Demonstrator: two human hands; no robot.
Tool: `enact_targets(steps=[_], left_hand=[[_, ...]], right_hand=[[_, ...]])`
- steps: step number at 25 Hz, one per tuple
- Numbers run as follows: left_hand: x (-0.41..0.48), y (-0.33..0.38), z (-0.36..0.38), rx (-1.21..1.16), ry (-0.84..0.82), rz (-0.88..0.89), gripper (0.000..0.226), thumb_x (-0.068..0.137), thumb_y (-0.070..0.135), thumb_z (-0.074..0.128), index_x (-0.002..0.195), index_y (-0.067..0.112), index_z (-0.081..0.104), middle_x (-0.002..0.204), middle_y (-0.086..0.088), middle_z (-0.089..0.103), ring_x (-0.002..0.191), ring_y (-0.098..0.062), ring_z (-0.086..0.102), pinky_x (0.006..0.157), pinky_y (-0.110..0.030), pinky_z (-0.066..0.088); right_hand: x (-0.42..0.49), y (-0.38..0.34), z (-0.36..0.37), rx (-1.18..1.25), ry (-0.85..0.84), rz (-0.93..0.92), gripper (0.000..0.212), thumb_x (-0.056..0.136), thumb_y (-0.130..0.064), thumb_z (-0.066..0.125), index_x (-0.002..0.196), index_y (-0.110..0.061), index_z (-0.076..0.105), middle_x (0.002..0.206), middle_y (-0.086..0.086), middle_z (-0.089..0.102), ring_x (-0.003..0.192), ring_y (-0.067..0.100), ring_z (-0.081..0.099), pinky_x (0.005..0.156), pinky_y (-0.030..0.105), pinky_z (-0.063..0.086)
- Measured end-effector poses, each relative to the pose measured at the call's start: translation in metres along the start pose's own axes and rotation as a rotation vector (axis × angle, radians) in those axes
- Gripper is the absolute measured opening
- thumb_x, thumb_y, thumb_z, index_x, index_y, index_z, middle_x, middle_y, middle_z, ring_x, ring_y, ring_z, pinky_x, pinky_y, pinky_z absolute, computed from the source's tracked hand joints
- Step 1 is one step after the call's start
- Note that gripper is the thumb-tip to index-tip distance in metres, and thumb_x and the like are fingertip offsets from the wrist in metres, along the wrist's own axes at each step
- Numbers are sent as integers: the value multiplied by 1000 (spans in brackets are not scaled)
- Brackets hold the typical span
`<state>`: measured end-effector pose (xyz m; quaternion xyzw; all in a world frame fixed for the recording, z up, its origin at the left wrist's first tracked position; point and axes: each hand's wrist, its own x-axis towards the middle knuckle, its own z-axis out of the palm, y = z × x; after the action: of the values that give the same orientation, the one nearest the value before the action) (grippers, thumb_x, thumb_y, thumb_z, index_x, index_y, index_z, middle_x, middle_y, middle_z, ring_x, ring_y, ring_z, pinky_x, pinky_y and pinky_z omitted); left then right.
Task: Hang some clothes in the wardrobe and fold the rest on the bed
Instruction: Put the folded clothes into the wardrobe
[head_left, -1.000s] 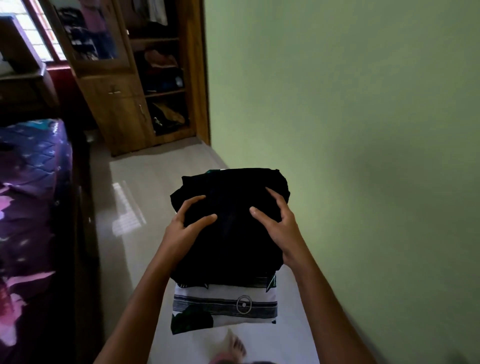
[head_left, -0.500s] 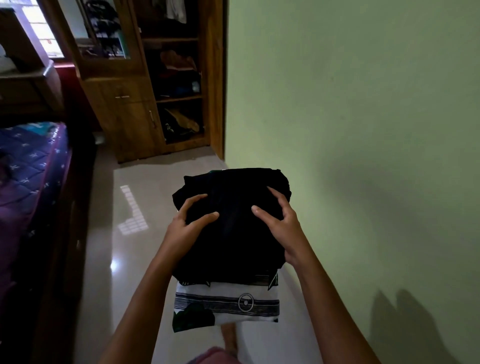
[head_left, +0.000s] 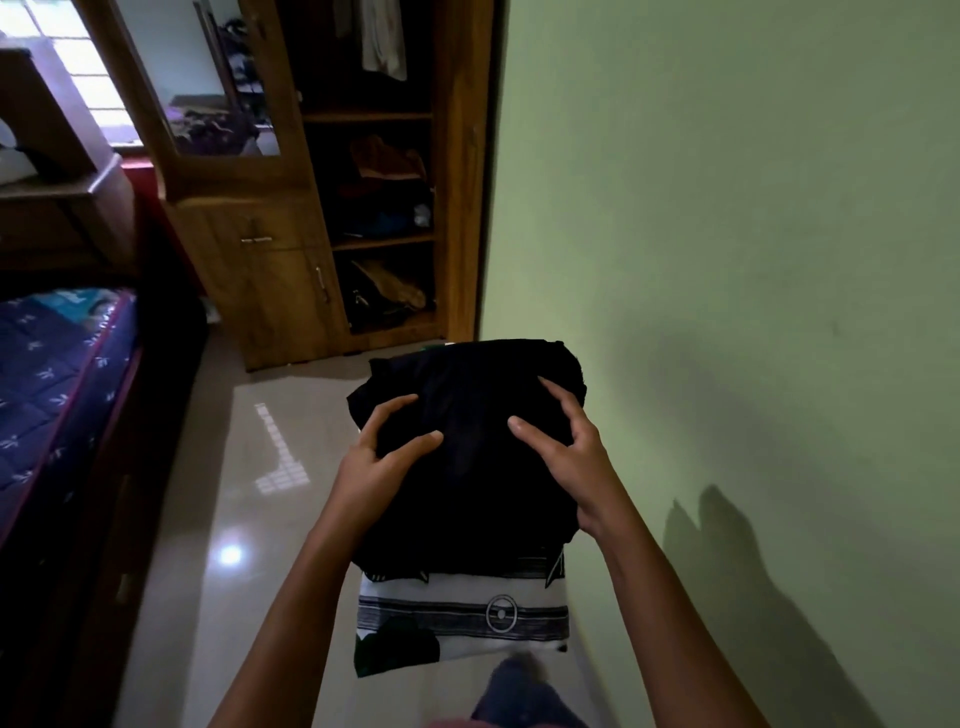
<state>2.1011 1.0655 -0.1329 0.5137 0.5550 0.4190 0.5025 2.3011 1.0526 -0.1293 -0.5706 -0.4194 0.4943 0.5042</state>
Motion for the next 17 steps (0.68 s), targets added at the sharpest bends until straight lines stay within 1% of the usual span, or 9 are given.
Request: enact_targets(steps=[3,5,10,13,15,17], left_hand=[[74,6,8,-8,45,-8,41,83,31,68,119,43,52,121,5,50,97,-4,54,70,-20,47],[129,11,12,-22,98,-11,42,83,30,68,120,42,52,121,5,49,96,-2,52,69,-19,46],[252,50,11,-38,199,-10,41,83,29,67,119,42,52,115,9,49,93,2,51,66,-16,45],[315,61,-1,-59,264,-17,40,82,30,68,117,44,53,113,11,49,94,3,50,69,-17,45],[362,63,-15,-54,292,-27,42,80,34,71,117,44,54,117,8,49,97,-1,52,73,-20,46],[413,63,-32,-34,308,-26,45,78,38,73,118,44,54,121,6,47,105,-10,52,77,-23,47]], right_hand=[[85,-7,3,6,-48,-7,55,83,-25,72,131,-39,49,116,-15,58,104,3,59,87,28,54],[148,-14,7,8,-100,-22,55,82,-24,73,130,-39,50,118,-11,59,105,6,61,89,30,54],[294,-56,23,-12,-215,-21,55,81,-25,73,129,-39,51,121,-10,60,106,5,61,87,27,54],[368,-72,45,-33,-269,-29,55,81,-25,74,128,-40,51,122,-9,60,108,7,61,92,31,53],[418,-77,66,-33,-297,-23,55,80,-27,75,127,-42,52,123,-7,60,108,9,61,92,34,54],[468,-80,89,-34,-312,-18,55,79,-29,75,125,-45,52,126,-7,58,110,11,60,92,36,53]])
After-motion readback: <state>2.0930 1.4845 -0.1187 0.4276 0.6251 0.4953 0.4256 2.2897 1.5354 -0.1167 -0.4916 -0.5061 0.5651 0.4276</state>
